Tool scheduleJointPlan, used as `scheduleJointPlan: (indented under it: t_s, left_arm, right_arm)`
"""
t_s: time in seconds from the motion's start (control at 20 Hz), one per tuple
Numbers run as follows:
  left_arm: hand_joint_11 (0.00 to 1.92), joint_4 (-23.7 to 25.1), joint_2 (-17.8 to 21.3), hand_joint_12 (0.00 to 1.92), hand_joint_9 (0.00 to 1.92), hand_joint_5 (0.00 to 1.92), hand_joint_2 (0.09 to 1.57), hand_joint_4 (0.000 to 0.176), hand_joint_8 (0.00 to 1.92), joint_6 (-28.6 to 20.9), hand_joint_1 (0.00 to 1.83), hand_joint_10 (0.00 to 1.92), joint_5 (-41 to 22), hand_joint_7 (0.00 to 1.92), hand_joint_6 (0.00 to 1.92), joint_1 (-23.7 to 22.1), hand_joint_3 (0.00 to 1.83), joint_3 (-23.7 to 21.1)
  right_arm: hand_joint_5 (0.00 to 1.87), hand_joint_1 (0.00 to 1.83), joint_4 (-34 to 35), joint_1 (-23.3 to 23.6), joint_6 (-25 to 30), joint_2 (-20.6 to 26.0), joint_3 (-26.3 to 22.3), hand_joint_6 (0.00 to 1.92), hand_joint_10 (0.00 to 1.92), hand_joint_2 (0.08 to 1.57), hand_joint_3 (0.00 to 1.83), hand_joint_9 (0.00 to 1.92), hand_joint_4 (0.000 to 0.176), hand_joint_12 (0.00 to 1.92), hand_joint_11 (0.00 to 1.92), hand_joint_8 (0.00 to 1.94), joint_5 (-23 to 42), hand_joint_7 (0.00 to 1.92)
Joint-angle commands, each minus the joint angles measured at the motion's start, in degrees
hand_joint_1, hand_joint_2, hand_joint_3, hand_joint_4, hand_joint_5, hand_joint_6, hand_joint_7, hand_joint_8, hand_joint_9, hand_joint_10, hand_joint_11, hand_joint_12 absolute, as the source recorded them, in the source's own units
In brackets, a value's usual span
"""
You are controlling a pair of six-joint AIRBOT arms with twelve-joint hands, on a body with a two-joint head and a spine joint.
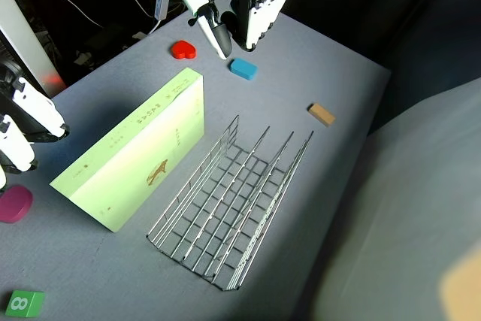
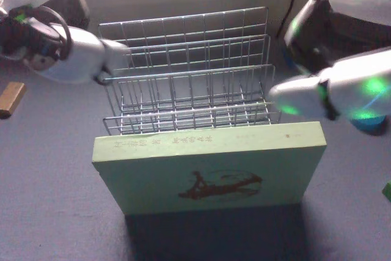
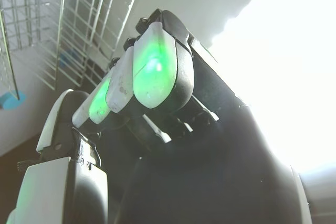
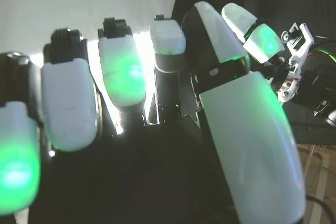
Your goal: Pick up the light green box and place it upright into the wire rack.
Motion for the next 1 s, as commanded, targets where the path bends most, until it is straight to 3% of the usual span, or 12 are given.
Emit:
scheduleJointPlan:
  t_s: [0.0, 0.4, 0.55, 0.7, 0.8, 0.85, 0.95]
  left_arm:
    - [0.0, 5.05, 0.0, 0.75, 0.31, 0.31, 1.05, 0.102, 0.0, 0.02, 0.37, 0.02, -0.38, 0.29, 0.0, -0.72, 0.02, -0.2]
    - [0.0, 5.07, 0.01, 0.73, 0.31, 0.34, 1.09, 0.102, 0.0, 1.12, 0.3, 0.0, -0.21, 0.28, 0.01, -0.7, 0.01, -0.26]
    - [0.0, 5.07, 0.04, 0.73, 0.31, 0.33, 1.13, 0.103, 0.0, 1.76, 0.22, 0.0, 0.23, 0.28, 0.0, -0.59, 0.02, -0.28]
    - [0.0, 5.07, 0.12, 0.72, 0.31, 0.33, 1.05, 0.102, 0.0, 3.46, 0.4, 0.0, 0.54, 0.28, 0.0, -0.51, 0.0, 0.07]
    - [0.0, 5.07, 0.25, 0.74, 0.31, 0.33, 1.04, 0.102, 0.0, 5.06, 0.42, 0.0, 0.54, 0.28, 0.0, -0.47, 0.0, 0.59]
    - [0.0, 5.08, 0.37, 0.74, 0.31, 0.33, 1.04, 0.102, 0.0, 5.69, 0.45, 0.0, 0.48, 0.28, 0.0, -0.48, 0.0, 0.95]
    - [0.0, 6.07, 0.85, 0.75, 0.31, 0.33, 1.11, 0.102, 0.0, 5.69, 0.31, 0.0, 0.38, 0.28, 0.0, -0.4, 0.02, 1.42]
  right_arm:
    - [0.23, 0.17, -1.81, 0.61, 0.28, -0.14, -0.34, 0.01, 0.0, 1.09, 0.02, 0.16, 0.035, 0.81, 0.0, 0.0, 3.85, 0.23]
    - [0.21, 0.18, -1.82, 0.67, 1.17, -2.73, -0.36, 0.0, 0.0, 1.1, 0.01, 0.16, 0.031, 0.78, 0.0, 0.0, 0.47, 0.22]
    - [0.22, 0.33, -2.8, 0.76, 3.09, -5.76, -0.34, 0.0, 0.0, 1.12, 0.01, 0.16, 0.025, 0.76, 0.0, 0.0, -2.03, 0.22]
    - [0.19, 0.44, -6.0, 0.55, 6.14, -10.46, -0.33, 0.0, 0.0, 1.13, 0.01, 0.13, 0.021, 0.71, 0.0, 0.0, -6.61, 0.18]
    - [0.18, 0.59, -7.99, 0.42, 7.17, -13.99, -0.14, 0.0, 0.0, 1.1, 0.0, 0.12, 0.0, 0.69, 0.0, 0.0, -11.23, 0.17]
    - [0.18, 0.66, -8.07, 0.15, 8.08, -15.67, 0.34, 0.0, 0.0, 1.08, 0.0, 0.11, 0.0, 0.68, 0.0, 0.0, -12.31, 0.17]
    - [0.18, 0.74, -8.06, -0.28, 9.5, -18.52, 1.4, 0.0, 0.0, 1.07, 0.0, 0.09, 0.0, 0.59, 0.0, 0.0, -14.32, 0.15]
